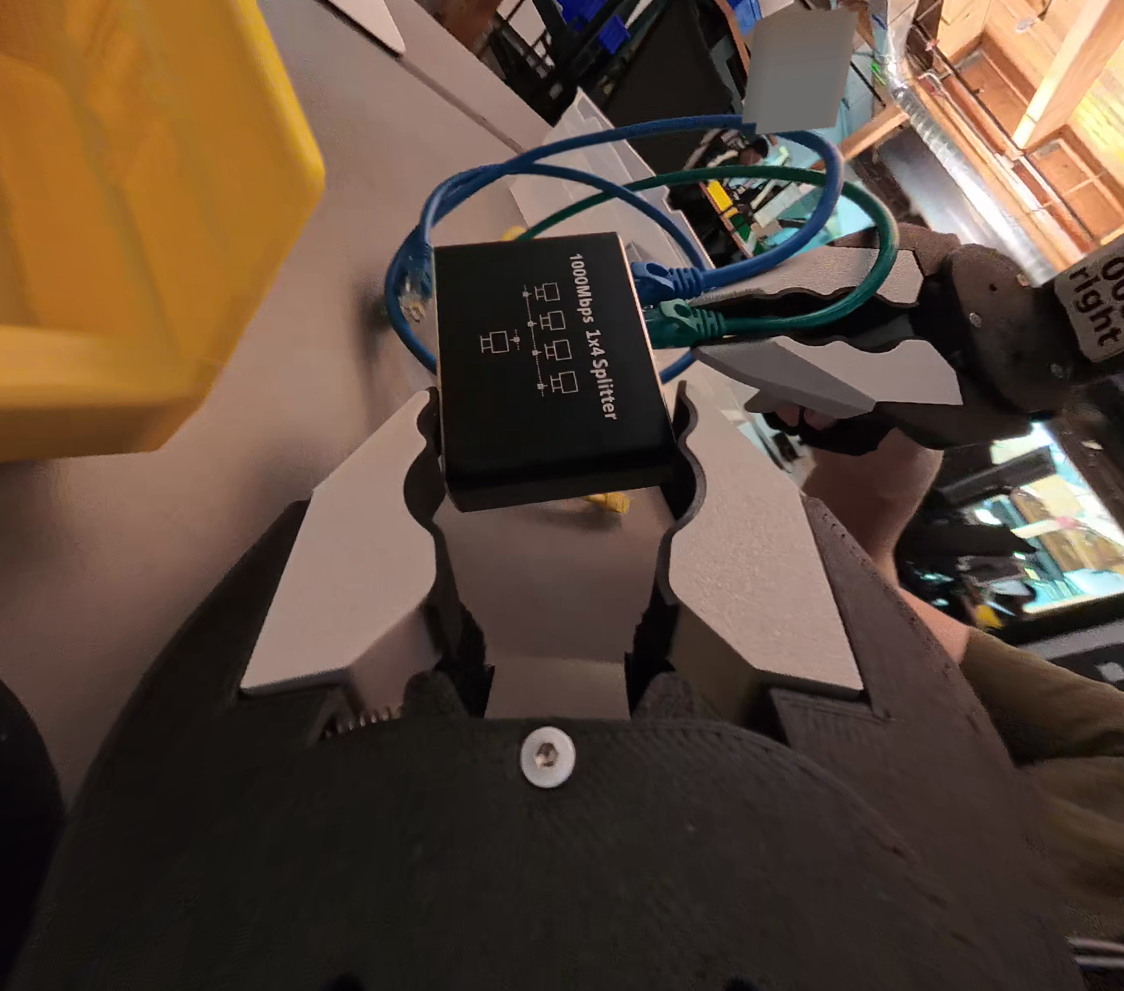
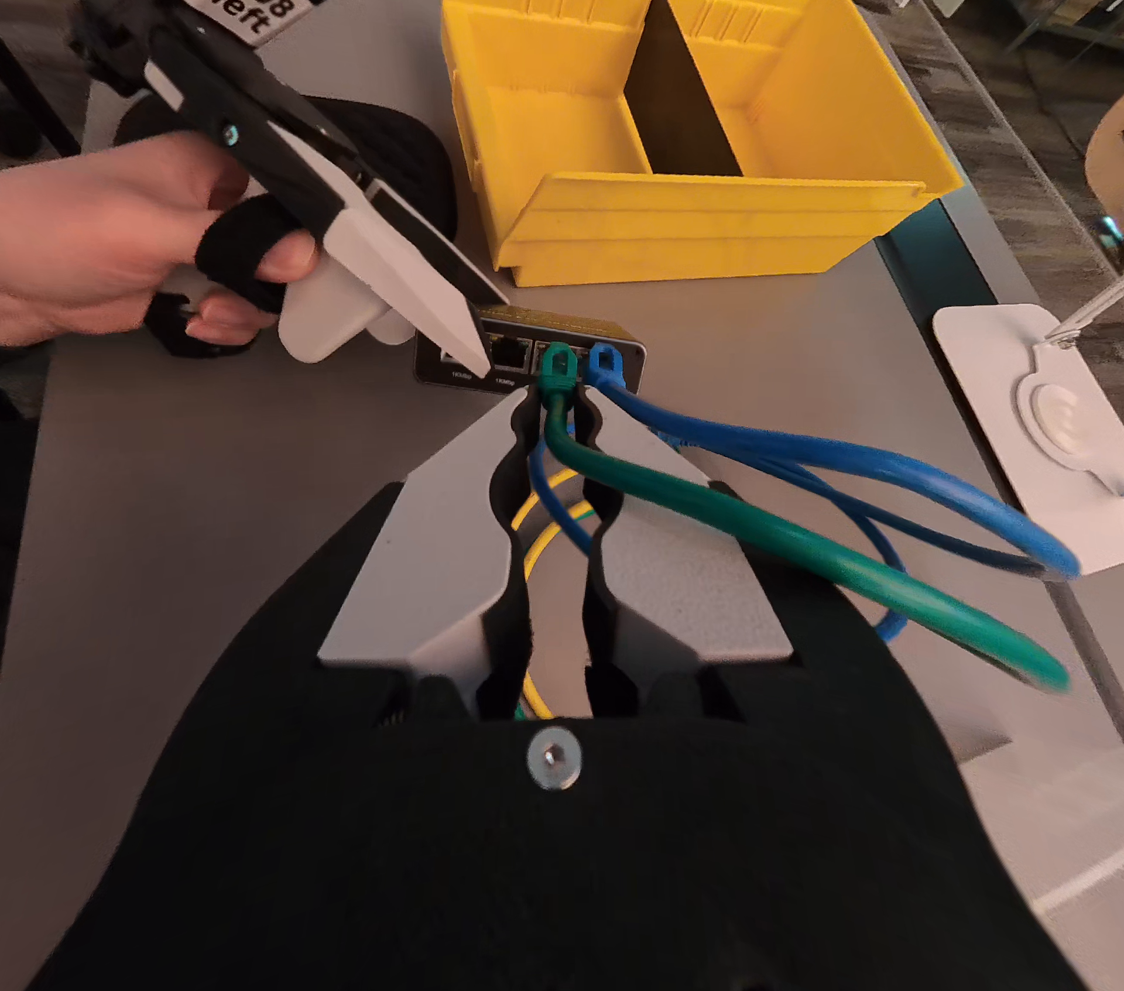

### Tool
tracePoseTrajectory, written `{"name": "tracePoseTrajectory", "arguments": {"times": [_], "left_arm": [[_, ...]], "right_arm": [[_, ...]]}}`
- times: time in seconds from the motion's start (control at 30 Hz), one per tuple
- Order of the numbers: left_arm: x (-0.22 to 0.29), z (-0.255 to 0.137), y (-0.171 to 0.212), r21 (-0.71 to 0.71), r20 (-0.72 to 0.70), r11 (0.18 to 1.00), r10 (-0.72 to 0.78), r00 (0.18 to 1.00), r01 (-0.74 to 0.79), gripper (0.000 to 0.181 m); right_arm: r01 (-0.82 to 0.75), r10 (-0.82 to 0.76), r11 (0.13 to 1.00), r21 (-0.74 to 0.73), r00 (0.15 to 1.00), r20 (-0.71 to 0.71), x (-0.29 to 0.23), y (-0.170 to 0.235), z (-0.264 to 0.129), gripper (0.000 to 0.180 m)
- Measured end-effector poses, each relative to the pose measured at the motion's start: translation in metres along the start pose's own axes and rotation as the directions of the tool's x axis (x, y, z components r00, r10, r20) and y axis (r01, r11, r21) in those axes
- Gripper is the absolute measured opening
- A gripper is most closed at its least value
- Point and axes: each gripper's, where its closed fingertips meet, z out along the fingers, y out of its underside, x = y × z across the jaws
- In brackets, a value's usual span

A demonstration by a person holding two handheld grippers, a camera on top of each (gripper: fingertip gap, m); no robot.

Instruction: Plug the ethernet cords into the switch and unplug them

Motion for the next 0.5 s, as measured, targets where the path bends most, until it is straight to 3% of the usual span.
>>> {"name": "tracePoseTrajectory", "arguments": {"times": [0.13,0.3,0.43,0.5], "left_arm": [[0.004,-0.003,-0.009,0.065,0.071,0.990,0.121,0.990,-0.125,0.074],[0.024,-0.007,-0.019,0.173,0.005,0.957,0.237,0.971,-0.234,0.076],[0.024,0.009,0.001,0.101,-0.016,0.959,0.268,0.963,-0.265,0.089],[0.023,0.018,0.012,0.060,-0.037,0.968,0.245,0.969,-0.243,0.084]], "right_arm": [[0.096,-0.095,0.995,0.032,0.995,-0.041,0.001,-0.005,-0.002,0.010],[0.276,-0.265,0.958,0.081,0.957,-0.121,-0.002,-0.025,-0.020,0.010],[0.367,-0.364,0.930,-0.007,0.918,-0.155,-0.002,-0.020,-0.022,0.010],[0.391,-0.392,0.920,-0.038,0.908,-0.149,-0.002,-0.017,-0.023,0.010]]}}
